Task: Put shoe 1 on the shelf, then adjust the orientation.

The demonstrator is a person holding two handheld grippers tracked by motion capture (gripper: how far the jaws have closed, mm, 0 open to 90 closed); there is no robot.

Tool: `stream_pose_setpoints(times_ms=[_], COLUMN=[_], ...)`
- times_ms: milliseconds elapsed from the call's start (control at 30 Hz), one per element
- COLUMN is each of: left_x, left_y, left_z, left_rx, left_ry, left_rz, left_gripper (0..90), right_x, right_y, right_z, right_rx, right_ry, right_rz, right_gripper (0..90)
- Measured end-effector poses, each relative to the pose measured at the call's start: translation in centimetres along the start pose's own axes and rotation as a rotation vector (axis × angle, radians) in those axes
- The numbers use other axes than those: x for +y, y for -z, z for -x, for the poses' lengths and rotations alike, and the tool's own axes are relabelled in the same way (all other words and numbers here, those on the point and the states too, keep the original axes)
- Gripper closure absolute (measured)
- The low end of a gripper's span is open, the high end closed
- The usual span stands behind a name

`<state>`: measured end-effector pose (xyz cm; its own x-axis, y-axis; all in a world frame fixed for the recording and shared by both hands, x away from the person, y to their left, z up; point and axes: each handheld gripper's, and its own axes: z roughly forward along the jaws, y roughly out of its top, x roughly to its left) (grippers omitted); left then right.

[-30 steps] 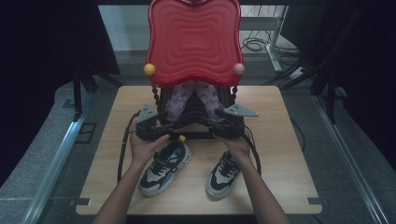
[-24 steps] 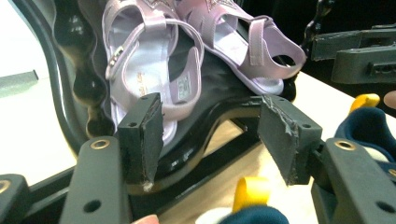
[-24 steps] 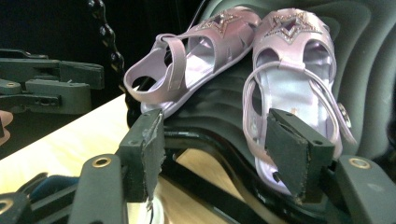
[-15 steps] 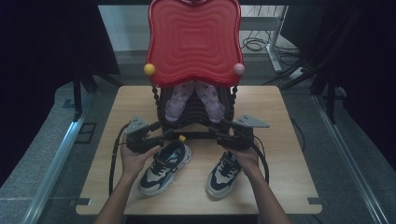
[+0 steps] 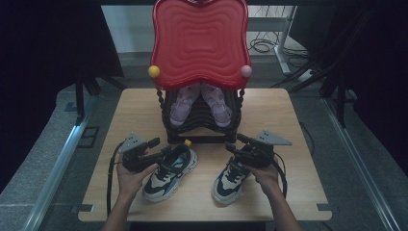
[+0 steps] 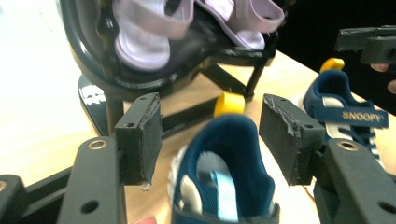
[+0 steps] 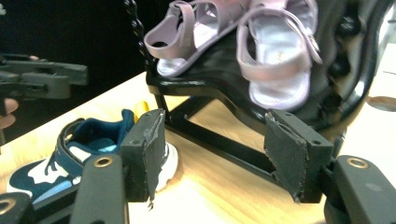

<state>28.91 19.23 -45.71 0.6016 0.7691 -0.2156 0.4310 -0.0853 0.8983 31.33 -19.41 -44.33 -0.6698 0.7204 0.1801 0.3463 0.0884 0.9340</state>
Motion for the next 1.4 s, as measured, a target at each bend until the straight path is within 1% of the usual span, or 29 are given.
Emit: stream_pose_setpoints(times_ms=[100,167,200,267,333,467,533,667,767,800,867,933,967,1067,1133,1233,1300,1400], left_x=[-0.7,-1.0,-1.2,-1.7,-2.1,-2.8,-3.1,-3.2,-3.6,-3.8,-4.1,-4.2,-4.2,-4.2,-4.1,-4.2,-4.2,-4.1], left_y=[0.3,0.5,0.8,1.5,2.2,3.1,3.3,3.7,4.1,4.2,4.3,4.3,4.3,4.3,4.2,4.0,3.9,3.7], left_z=[0.0,-0.1,-0.1,-0.2,-0.3,-0.5,-0.7,-0.9,-0.7,-0.5,-0.3,-0.1,0.0,0.0,0.1,0.2,0.3,0.6], left_rx=[0.000,0.011,0.015,0.010,0.009,0.012,0.011,0.003,-0.023,-0.034,-0.049,-0.053,-0.057,-0.079,-0.089,-0.107,-0.121,-0.137], left_ry=[0.016,0.009,0.007,0.023,0.033,0.028,0.027,0.031,0.038,0.042,0.037,0.017,0.015,0.027,0.020,0.009,0.008,-0.006], left_rz=[-0.005,-0.026,-0.028,-0.019,-0.015,-0.028,-0.041,-0.051,-0.057,-0.060,-0.076,-0.097,-0.102,-0.119,-0.136,-0.154,-0.160,-0.174], left_gripper=[39.7,39.6,39.4,39.5,39.7,39.8,39.8,40.4,41.8,43.0,50.1,54.6,60.1,73.0,81.3,88.4,88.9,89.8], right_x=[-0.7,-0.9,-1.0,-1.1,-1.3,-1.5,-1.7,-2.1,-2.4,-2.5,-2.9,-3.2,-3.3,-3.5,-3.5,-3.5,-3.6,-3.5], right_y=[0.8,1.3,1.6,2.2,2.6,3.1,3.3,4.0,4.5,4.6,4.7,4.7,4.7,4.6,4.7,4.7,4.7,4.7], right_z=[0.5,0.6,0.7,0.7,0.8,0.8,0.7,0.8,1.2,1.3,1.4,1.5,1.5,1.5,1.5,1.7,1.7,1.7], right_rx=[-0.002,-0.002,-0.003,-0.004,-0.007,0.013,0.010,-0.003,-0.008,-0.009,-0.017,-0.032,-0.041,-0.053,-0.059,-0.068,-0.076,-0.079], right_ry=[-0.021,-0.011,-0.008,-0.002,0.014,0.023,0.031,0.011,-0.018,-0.020,-0.013,0.006,0.009,0.006,0.012,0.007,-0.003,0.002], right_rz=[0.007,0.001,0.002,0.009,0.001,-0.020,-0.029,-0.041,-0.043,-0.044,-0.056,-0.064,-0.069,-0.069,-0.068,-0.067,-0.065,-0.067], right_gripper=[39.3,39.3,39.3,39.4,39.4,39.1,38.0,37.3,37.4,37.4,37.4,37.4,37.4,37.3,37.3,37.3,37.3,37.3])
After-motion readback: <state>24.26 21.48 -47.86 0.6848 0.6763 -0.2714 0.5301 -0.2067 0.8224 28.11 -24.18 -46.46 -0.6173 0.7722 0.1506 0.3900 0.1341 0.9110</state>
